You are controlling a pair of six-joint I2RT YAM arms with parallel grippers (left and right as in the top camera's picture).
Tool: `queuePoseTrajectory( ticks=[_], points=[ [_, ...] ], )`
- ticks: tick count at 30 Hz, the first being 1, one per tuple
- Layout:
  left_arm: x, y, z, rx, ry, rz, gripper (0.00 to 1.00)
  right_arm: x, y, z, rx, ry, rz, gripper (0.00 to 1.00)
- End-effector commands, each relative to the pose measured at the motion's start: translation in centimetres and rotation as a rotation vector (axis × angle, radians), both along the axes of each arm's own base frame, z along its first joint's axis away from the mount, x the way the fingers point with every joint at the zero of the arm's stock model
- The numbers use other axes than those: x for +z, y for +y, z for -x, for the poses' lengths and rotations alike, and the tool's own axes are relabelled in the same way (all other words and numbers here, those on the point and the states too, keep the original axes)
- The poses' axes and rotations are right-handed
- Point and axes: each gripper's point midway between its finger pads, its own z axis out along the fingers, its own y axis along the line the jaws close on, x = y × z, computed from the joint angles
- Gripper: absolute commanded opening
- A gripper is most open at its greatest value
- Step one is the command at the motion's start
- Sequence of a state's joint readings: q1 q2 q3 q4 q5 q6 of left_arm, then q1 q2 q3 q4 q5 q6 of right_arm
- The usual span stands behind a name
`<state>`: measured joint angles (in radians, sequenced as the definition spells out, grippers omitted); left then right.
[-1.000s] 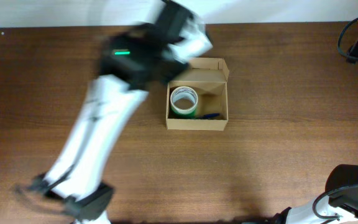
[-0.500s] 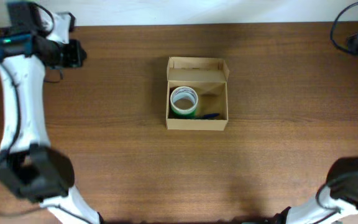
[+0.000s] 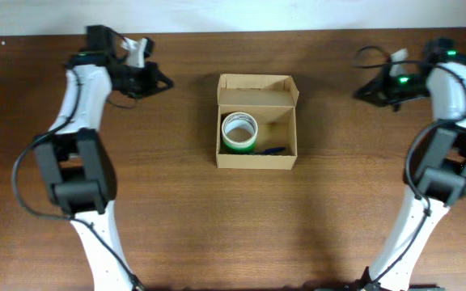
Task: Pack container
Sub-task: 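Bring both grippers to the raised box lid flap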
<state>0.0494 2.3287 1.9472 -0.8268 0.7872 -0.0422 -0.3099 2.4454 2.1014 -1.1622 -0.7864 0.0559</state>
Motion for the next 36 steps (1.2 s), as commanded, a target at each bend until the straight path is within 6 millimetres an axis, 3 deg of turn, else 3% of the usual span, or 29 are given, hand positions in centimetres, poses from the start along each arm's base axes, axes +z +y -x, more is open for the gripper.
queuePoseTrajectory(
  ticks=[1, 8, 12, 18, 26, 31, 36],
  points=[
    [-2.6, -3.4, 0.5, -0.02, 0.09, 0.064, 0.02, -1.1, 4.2, -0.2, 0.081, 0.007, -0.051, 0.04],
    [-6.7, -6.4, 0.5, -0.017, 0.165, 0.075, 0.02, -3.5, 10.5, -0.7, 0.209, -0.015, -0.042, 0.04],
    [-7.5, -7.4, 0.1, -0.007, 0.167, 0.087, 0.02, -3.8, 13.2, -1.3, 0.257, -0.055, -0.036, 0.04],
    [-4.6, -10.0, -2.2, -0.051, 0.029, 0.208, 0.02, -3.2, 15.3, -2.1, 0.295, -0.122, -0.067, 0.04],
    [0.4, -11.8, -4.4, -0.114, -0.138, 0.384, 0.02, -1.3, 15.3, -2.9, 0.302, -0.201, -0.151, 0.04],
    [2.4, -12.0, -4.8, -0.139, -0.185, 0.416, 0.02, 1.7, 14.4, -3.2, 0.332, -0.282, -0.176, 0.04],
    [5.5, -12.4, -5.0, -0.183, -0.242, 0.445, 0.02, 6.2, 14.0, -3.3, 0.37, -0.372, -0.144, 0.04]
  ],
)
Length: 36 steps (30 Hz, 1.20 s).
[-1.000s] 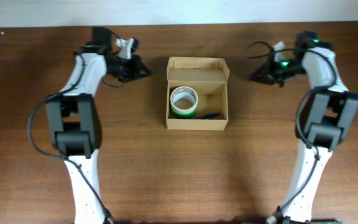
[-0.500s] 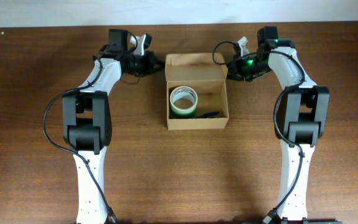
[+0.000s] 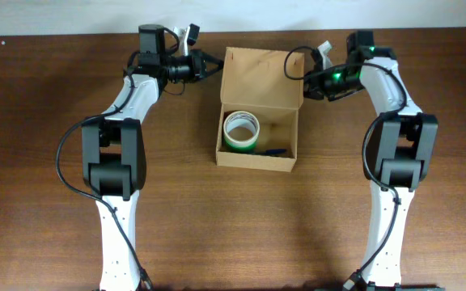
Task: Pack container
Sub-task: 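Bring both grippers to the raised box lid flap, then push the lid flap down over the box with both grippers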
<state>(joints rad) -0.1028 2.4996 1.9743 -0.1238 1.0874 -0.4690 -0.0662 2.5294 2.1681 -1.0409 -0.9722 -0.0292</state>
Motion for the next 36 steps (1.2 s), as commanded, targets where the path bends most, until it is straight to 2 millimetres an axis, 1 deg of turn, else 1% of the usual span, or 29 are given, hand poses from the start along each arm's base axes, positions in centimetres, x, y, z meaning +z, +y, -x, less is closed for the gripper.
queuePoseTrajectory(
  ticks=[1, 4, 6, 7, 9, 12, 15, 18, 22, 24, 25, 27, 29, 30, 34, 36],
  points=[
    [4.3, -0.7, 0.1, -0.06, -0.07, 0.055, 0.02, 6.6, -0.1, -1.0, 0.041, -0.186, -0.018, 0.04],
    [7.3, -0.7, 0.1, -0.062, -0.143, 0.053, 0.02, 9.2, 0.1, -1.1, 0.043, -0.226, -0.014, 0.04],
    [9.0, -0.7, 0.3, -0.06, -0.179, 0.051, 0.02, 10.3, 0.3, -1.0, 0.049, -0.236, -0.014, 0.04],
    [9.5, -0.6, 0.5, -0.062, -0.188, 0.048, 0.02, 10.9, 0.5, -0.8, 0.052, -0.238, -0.015, 0.04],
    [10.3, -0.5, 1.1, -0.067, -0.198, 0.026, 0.02, 11.9, 1.1, -0.3, 0.078, -0.255, -0.01, 0.04],
    [10.3, 0.0, 2.0, -0.052, -0.186, -0.043, 0.02, 13.6, 2.1, 0.9, 0.129, -0.293, 0.006, 0.04],
    [11.5, 0.2, 3.3, -0.065, -0.191, -0.078, 0.02, 14.1, 2.5, 2.1, 0.143, -0.272, 0.086, 0.04],
    [13.2, 0.4, 4.9, -0.077, -0.199, -0.111, 0.02, 14.6, 3.6, 4.1, 0.205, -0.267, 0.148, 0.04],
    [14.5, 1.6, 7.3, -0.036, -0.182, -0.253, 0.02, 15.5, 4.6, 6.2, 0.244, -0.258, 0.256, 0.04],
    [14.6, 2.9, 8.7, -0.004, -0.163, -0.374, 0.02, 16.3, 4.8, 7.2, 0.259, -0.269, 0.325, 0.04],
    [14.6, 3.8, 9.5, 0.018, -0.153, -0.454, 0.02, 16.6, 4.7, 7.7, 0.261, -0.275, 0.372, 0.04],
    [14.7, 5.3, 11.1, 0.042, -0.151, -0.596, 0.02, 17.2, 3.9, 8.5, 0.238, -0.276, 0.503, 0.04],
    [15.2, 6.1, 12.7, 0.037, -0.176, -0.709, 0.02, 18.8, 3.1, 9.2, 0.194, -0.301, 0.628, 0.04],
    [15.6, 6.3, 13.4, 0.031, -0.19, -0.755, 0.02, 19.9, 3.0, 9.7, 0.178, -0.33, 0.665, 0.04],
    [16.8, 6.3, 16.0, 0.009, -0.226, -0.877, 0.02, 24.9, 2.7, 12.4, 0.105, -0.445, 0.789, 0.04],
    [16.7, 6.7, 17.1, 0.009, -0.215, -0.946, 0.02, 26.8, 2.7, 13.7, 0.086, -0.492, 0.814, 0.04]
  ],
)
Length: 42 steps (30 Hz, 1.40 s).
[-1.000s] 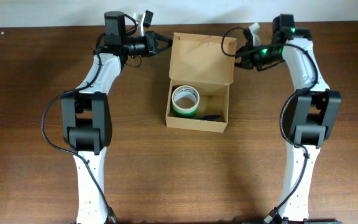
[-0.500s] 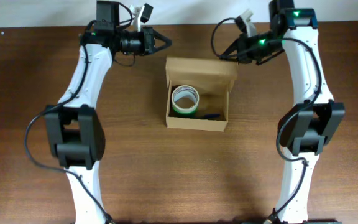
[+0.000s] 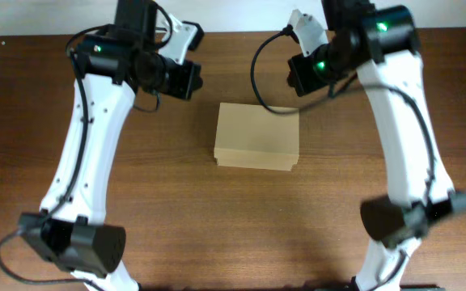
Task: Pack container
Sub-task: 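Push the lid flap down over the box with both grippers, then press the closed lid down with both grippers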
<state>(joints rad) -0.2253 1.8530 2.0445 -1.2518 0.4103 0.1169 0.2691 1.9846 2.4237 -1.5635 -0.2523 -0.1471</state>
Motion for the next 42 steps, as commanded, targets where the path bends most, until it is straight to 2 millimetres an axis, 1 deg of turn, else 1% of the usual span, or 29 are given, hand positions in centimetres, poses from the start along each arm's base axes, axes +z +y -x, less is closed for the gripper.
queuePoseTrajectory(
  ticks=[1, 2, 3, 5, 8, 12, 14, 16, 18, 19, 21, 25, 28, 33, 35, 39, 42],
  points=[
    [0.3, 1.8, 0.7, 0.004, -0.067, -0.197, 0.02, 4.2, -2.2, 1.8, -0.104, -0.142, 0.106, 0.04],
    [0.0, 1.6, 1.2, -0.005, -0.05, -0.205, 0.02, 4.4, -2.2, 2.4, -0.103, -0.142, 0.102, 0.04],
    [-0.3, 1.4, 1.5, -0.012, -0.036, -0.209, 0.02, 4.2, -2.3, 2.7, -0.117, -0.127, 0.1, 0.04],
    [-1.4, 1.1, 1.8, -0.024, -0.012, -0.215, 0.02, 2.7, -2.3, 3.3, -0.125, -0.067, 0.106, 0.04],
    [-3.6, 0.4, 1.6, -0.042, 0.011, -0.199, 0.02, -1.0, -1.9, 4.0, -0.102, 0.056, 0.12, 0.04],
    [-7.9, -0.7, 2.0, -0.077, 0.068, -0.161, 0.02, -6.9, -0.9, 4.5, -0.073, 0.199, 0.109, 0.04],
    [-9.8, -1.7, 2.6, -0.105, 0.095, -0.122, 0.02, -9.3, -0.3, 4.7, -0.059, 0.243, 0.086, 0.04],
    [-11.7, -2.7, 3.2, -0.133, 0.114, -0.093, 0.02, -11.3, -0.2, 5.0, -0.056, 0.276, 0.087, 0.04],
    [-13.1, -3.4, 3.9, -0.154, 0.127, -0.092, 0.02, -13.2, -0.3, 5.4, -0.059, 0.306, 0.097, 0.04],
    [-13.6, -3.7, 4.2, -0.166, 0.13, -0.095, 0.02, -14.0, -0.4, 5.5, -0.059, 0.314, 0.1, 0.04],
    [-14.1, -4.7, 4.9, -0.192, 0.131, -0.097, 0.02, -15.2, -0.5, 5.8, -0.06, 0.329, 0.105, 0.04],
    [-14.0, -6.1, 5.0, -0.223, 0.096, -0.108, 0.02, -16.8, -0.7, 6.4, -0.06, 0.358, 0.115, 0.04],
    [-14.5, -6.1, 5.0, -0.22, 0.094, -0.144, 0.02, -18.2, -0.5, 7.1, -0.053, 0.384, 0.109, 0.04],
    [-16.2, -5.8, 5.5, -0.212, 0.124, -0.164, 0.02, -20.1, -0.8, 7.9, -0.053, 0.411, 0.119, 0.04],
    [-17.1, -5.7, 5.7, -0.213, 0.138, -0.169, 0.03, -20.4, -0.9, 8.1, -0.053, 0.419, 0.122, 0.04],
    [-18.8, -5.5, 6.2, -0.217, 0.183, -0.18, 0.03, -20.4, -0.8, 8.1, -0.053, 0.415, 0.121, 0.04],
    [-19.5, -5.5, 6.4, -0.202, 0.213, -0.183, 0.03, -20.3, -0.9, 8.3, -0.053, 0.423, 0.123, 0.04]
  ],
)
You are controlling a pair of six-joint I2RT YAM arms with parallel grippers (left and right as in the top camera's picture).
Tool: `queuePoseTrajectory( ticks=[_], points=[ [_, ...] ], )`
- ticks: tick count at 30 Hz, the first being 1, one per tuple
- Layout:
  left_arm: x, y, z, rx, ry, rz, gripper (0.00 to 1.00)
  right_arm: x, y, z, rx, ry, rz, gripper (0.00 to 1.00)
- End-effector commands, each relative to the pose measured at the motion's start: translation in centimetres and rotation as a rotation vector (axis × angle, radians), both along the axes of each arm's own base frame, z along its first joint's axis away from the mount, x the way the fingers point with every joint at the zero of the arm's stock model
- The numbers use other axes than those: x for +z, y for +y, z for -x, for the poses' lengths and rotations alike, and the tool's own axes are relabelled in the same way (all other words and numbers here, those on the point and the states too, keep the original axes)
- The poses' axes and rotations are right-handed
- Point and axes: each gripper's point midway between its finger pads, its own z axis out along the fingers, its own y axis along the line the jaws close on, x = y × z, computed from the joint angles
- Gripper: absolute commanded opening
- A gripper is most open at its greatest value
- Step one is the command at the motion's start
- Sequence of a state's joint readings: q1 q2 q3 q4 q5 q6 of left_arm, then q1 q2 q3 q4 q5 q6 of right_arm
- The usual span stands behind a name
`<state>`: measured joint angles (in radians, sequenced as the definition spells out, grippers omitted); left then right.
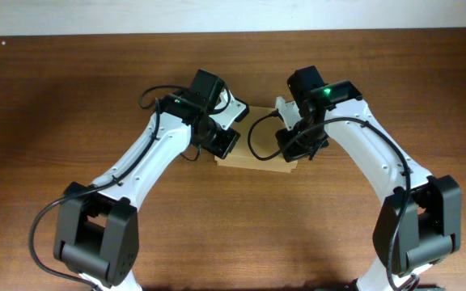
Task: Pack container
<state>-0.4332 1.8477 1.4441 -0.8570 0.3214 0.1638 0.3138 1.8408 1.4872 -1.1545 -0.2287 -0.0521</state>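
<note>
The cardboard box [263, 142] lies in the middle of the table with its lid down, so its contents are hidden. Only the strip of its tan top between the two arms shows. My left gripper [223, 144] reaches in over the box's left edge, and its black wrist covers that side. My right gripper [291, 148] is over the right edge, near the front right corner. A black cable loops across the lid. The wrists hide both pairs of fingers, and I cannot tell whether they are open or shut.
The brown wooden table [71, 97] runs out on every side of the box. Both white arms arch inward from the near edge of the table, crowding the space on either side of the box.
Both grippers were behind the closed box, off its back corners. Now they are down over its left and right edges, covering most of the lid. The box is in the same place.
The box first stood open, with a green tape roll and a small blue item inside, and both arms were far out at the back corners. Then the grippers were at the two ends of the raised lid. Later the lid was down, and now both grippers are over the closed box.
</note>
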Motion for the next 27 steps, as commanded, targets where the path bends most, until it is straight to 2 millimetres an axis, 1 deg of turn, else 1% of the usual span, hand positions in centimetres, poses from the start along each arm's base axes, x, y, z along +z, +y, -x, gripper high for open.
queuePoseTrajectory(
  ticks=[1, 4, 6, 8, 9, 11, 13, 15, 17, 19, 21, 22, 23, 25, 27],
  points=[
    [-2.5, 0.4, 0.6, 0.012, 0.065, -0.038, 0.02, -0.2, -0.1, 1.0, -0.001, 0.031, 0.006, 0.04],
    [-1.4, 0.0, -0.1, 0.016, 0.037, -0.023, 0.02, 1.4, 0.1, 0.0, -0.005, -0.018, -0.01, 0.04],
    [0.3, -0.2, -0.9, 0.019, 0.003, -0.008, 0.02, 3.5, 0.3, -0.8, -0.004, -0.067, -0.026, 0.04],
    [3.1, -0.2, -2.0, 0.03, -0.048, 0.011, 0.04, 6.3, 0.4, -1.7, 0.001, -0.137, -0.036, 0.04],
    [4.4, 0.0, -2.5, 0.038, -0.075, 0.015, 0.06, 7.8, 0.3, -2.1, -0.001, -0.172, -0.037, 0.04],
    [7.8, 1.0, -3.9, 0.073, -0.152, -0.007, 0.08, 10.9, 0.1, -3.0, -0.008, -0.25, -0.031, 0.04],
    [11.2, 2.9, -5.2, 0.126, -0.239, -0.068, 0.12, 14.2, -0.4, -3.6, -0.019, -0.327, -0.016, 0.04],
    [14.9, 4.9, -6.0, 0.183, -0.322, -0.125, 0.22, 17.9, -1.1, -3.8, -0.04, -0.406, 0.0, 0.04],
    [18.8, 7.4, -6.4, 0.246, -0.405, -0.173, 0.28, 21.6, -1.9, -3.5, -0.056, -0.483, 0.015, 0.04],
    [23.2, 9.7, -6.2, 0.311, -0.487, -0.176, 0.38, 24.9, -2.9, -2.9, -0.075, -0.556, 0.032, 0.04],
    [26.7, 11.8, -5.6, 0.364, -0.549, -0.156, 0.49, 27.8, -4.0, -2.3, -0.128, -0.625, 0.051, 0.04],
    [28.1, 12.9, -5.0, 0.39, -0.571, -0.154, 0.52, 29.1, -4.7, -1.9, -0.16, -0.656, 0.057, 0.04],
    [29.3, 14.2, -4.2, 0.42, -0.591, -0.158, 0.53, 29.9, -5.1, -1.5, -0.173, -0.68, 0.064, 0.04],
    [31.2, 16.9, -2.7, 0.487, -0.631, -0.178, 0.54, 31.0, -6.0, -0.5, -0.19, -0.715, 0.082, 0.04],
    [32.8, 19.3, -1.0, 0.549, -0.675, -0.175, 0.56, 32.0, -7.0, 1.1, -0.212, -0.74, 0.091, 0.04]
  ],
)
